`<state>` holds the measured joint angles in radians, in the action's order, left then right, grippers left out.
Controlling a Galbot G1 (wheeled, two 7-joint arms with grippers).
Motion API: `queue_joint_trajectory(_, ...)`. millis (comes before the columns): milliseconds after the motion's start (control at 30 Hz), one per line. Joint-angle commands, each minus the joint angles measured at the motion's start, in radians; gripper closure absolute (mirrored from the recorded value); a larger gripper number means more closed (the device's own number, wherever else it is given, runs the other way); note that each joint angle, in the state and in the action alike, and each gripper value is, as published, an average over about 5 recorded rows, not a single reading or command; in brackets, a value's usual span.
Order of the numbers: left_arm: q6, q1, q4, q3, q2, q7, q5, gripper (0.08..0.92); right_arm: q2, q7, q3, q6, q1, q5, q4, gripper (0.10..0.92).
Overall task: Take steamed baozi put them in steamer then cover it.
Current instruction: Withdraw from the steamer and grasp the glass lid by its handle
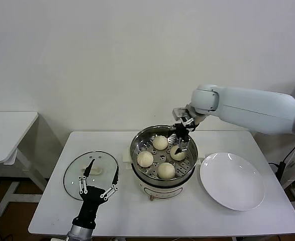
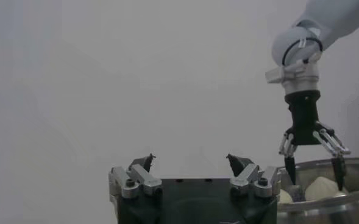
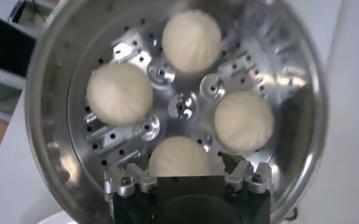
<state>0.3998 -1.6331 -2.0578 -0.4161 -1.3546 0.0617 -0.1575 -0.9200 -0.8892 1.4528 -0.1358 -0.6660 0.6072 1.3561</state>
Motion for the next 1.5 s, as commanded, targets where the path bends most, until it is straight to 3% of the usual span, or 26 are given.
queue_joint_trajectory(33,-0.091,0.036,-0.014,0.004,0.017,0.058,-0.114,0.177,0.343,0.788,-0.338,0.173,0.289,0.026,0.262,0.203)
queue_joint_trajectory(133,-0.142,0.056,-0.030,0.009,0.023,0.098,-0.159,0.177,0.392,1.000,-0.589,0.256,0.548,0.019,0.286,0.203)
queue_joint_trajectory(267,-0.184,0.074,-0.043,0.012,0.024,0.123,-0.189,0.177,0.391,1.146,-0.958,0.357,0.897,0.013,0.294,0.203)
queue_joint_trajectory(467,-0.219,0.087,-0.034,0.010,0.025,0.170,-0.261,0.177,0.330,1.178,-1.432,0.437,1.305,-0.025,0.285,0.203)
queue_joint_trajectory(733,-0.203,0.112,0.055,-0.019,0.036,0.219,-0.449,0.177,0.141,1.204,-1.848,0.441,1.683,-0.140,0.267,0.203)
queue_joint_trajectory(900,-0.193,0.123,0.145,-0.057,0.058,0.238,-0.696,0.177,0.020,1.181,-2.000,0.454,1.848,-0.189,0.256,0.203)
queue_joint_trajectory(1100,-0.268,0.119,0.250,-0.104,0.096,0.225,-1.018,0.177,-0.091,1.152,-2.065,0.480,1.964,-0.229,0.252,0.203)
queue_joint_trajectory(1267,-0.313,0.126,0.316,-0.106,0.120,0.178,-1.107,0.177,-0.126,1.133,-2.076,0.494,2.005,-0.241,0.249,0.203)
queue_joint_trajectory(1500,-0.360,0.184,0.387,-0.085,0.119,0.196,-1.174,0.177,-0.149,1.126,-2.077,0.498,2.018,-0.256,0.235,0.203)
